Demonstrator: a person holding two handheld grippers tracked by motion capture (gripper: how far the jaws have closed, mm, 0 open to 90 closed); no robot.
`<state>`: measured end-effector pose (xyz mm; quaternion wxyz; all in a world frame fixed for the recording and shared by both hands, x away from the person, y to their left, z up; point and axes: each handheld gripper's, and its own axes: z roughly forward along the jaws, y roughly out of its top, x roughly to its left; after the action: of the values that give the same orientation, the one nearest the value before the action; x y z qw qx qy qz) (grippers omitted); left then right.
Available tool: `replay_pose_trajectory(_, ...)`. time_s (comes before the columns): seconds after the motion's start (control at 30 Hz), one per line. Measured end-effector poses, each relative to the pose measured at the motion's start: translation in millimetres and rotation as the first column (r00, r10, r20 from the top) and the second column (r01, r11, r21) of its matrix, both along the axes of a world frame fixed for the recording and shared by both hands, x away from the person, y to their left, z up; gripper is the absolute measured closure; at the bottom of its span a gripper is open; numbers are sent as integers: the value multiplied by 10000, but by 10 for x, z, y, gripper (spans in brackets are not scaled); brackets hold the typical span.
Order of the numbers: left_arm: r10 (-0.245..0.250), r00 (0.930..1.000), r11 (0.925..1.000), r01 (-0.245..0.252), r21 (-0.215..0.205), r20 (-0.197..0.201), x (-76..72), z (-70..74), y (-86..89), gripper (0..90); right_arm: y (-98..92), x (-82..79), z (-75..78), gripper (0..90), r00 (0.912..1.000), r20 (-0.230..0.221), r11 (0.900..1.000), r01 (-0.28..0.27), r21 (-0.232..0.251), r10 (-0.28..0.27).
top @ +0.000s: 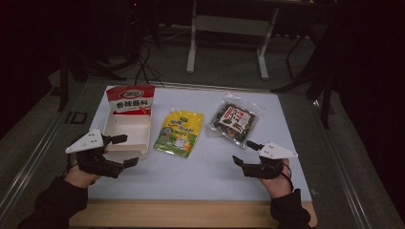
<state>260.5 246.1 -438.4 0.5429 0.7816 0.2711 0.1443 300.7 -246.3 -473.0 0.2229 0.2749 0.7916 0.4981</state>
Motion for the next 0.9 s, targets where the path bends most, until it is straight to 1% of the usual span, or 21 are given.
replay_pose_trajectory(0.03,42,10000,10000,-42,35,-53,-15,-29,-53,95,7,18,-11,249,10000,34,10000,45,-44,-45)
replay_pose_trajectory(0.1,-208,9996,9998,207,-42,-192,-36,-77,-122,81,20,64,-31,249,10000,8,9998,94,-196,-94)
replay_pose_trajectory(0.13,-138,9998,9999,139,45,-175,-48,-108,-165,64,25,86,-40,251,9999,42,9996,158,-237,-157)
replay_pose_trajectory(0.17,-148,9998,9999,148,39,-149,-61,-142,-203,60,34,111,-48,267,9998,61,9992,201,-332,-199)
replay_pose_trajectory(0.2,-201,9996,9998,200,-44,-196,-68,-177,-237,51,39,138,-55,281,9998,45,9989,200,-417,-198)
replay_pose_trajectory(0.23,-220,9992,9997,216,-136,-338,-74,-210,-272,31,50,161,-63,283,9996,86,9985,261,-489,-257)
replay_pose_trajectory(0.27,-234,9992,9996,229,-165,-331,-86,-242,-302,24,61,186,-72,313,9994,145,9975,310,-630,-302)
replay_pose_trajectory(0.3,-146,9997,9997,142,-174,-217,-100,-275,-331,24,74,208,-81,314,9992,198,9962,375,-790,-361)
replay_pose_trajectory(0.33,-77,9998,9995,72,-313,-158,-113,-308,-356,24,89,228,-93,313,9984,262,9946,520,-902,-499)
replay_pose_trajectory(0.37,-31,9999,9992,27,-406,-97,-127,-339,-382,24,99,250,-105,311,9982,283,9943,550,-915,-526)
replay_pose_trajectory(0.4,44,10000,9992,-46,-403,-48,-137,-367,-404,20,111,270,-120,301,9977,351,9934,619,-968,-587)
replay_pose_trajectory(0.43,15,10000,9995,-15,-318,-15,-142,-398,-435,20,129,290,-138,291,9965,459,9912,745,-1098,-698)
replay_pose_trajectory(0.5,-66,9999,9998,65,-175,-77,-145,-436,-471,20,159,337,-176,280,9962,492,9886,782,-1287,-724)
replay_pose_trajectory(0.57,-110,9999,9999,110,-75,-13,-159,-475,-506,20,196,376,-221,280,9942,656,9827,949,-1589,-854)
replay_pose_trajectory(0.6,-198,9998,9998,198,-97,-51,-166,-488,-520,20,211,398,-243,283,9940,661,9815,969,-1650,-870)
replay_pose_trajectory(0.63,-182,9998,9997,182,-192,-25,-175,-501,-534,20,227,417,-266,288,9929,700,9793,1073,-1719,-965)
replay_pose_trajectory(0.7,-209,9998,9995,209,-248,-20,-181,-510,-546,20,255,462,-309,291,9909,783,9750,1223,-1854,-1094)
replay_pose_trajectory(0.77,-293,9995,9989,288,-380,-121,-183,-522,-549,20,276,510,-347,304,9885,895,9689,1377,-2058,-1215)
replay_pose_trajectory(0.8,-327,9993,9989,320,-343,-175,-180,-529,-549,21,284,531,-365,306,9867,957,9658,1492,-2122,-1314)
replay_pose_trajectory(0.87,-356,9991,9987,347,-381,-218,-176,-541,-548,20,294,589,-407,320,9856,942,9588,1591,-2353,-1404)
replay_pose_trajectory(0.9,-357,9991,9986,348,-393,-230,-172,-547,-543,21,297,603,-423,323,9847,969,9569,1645,-2391,-1451)
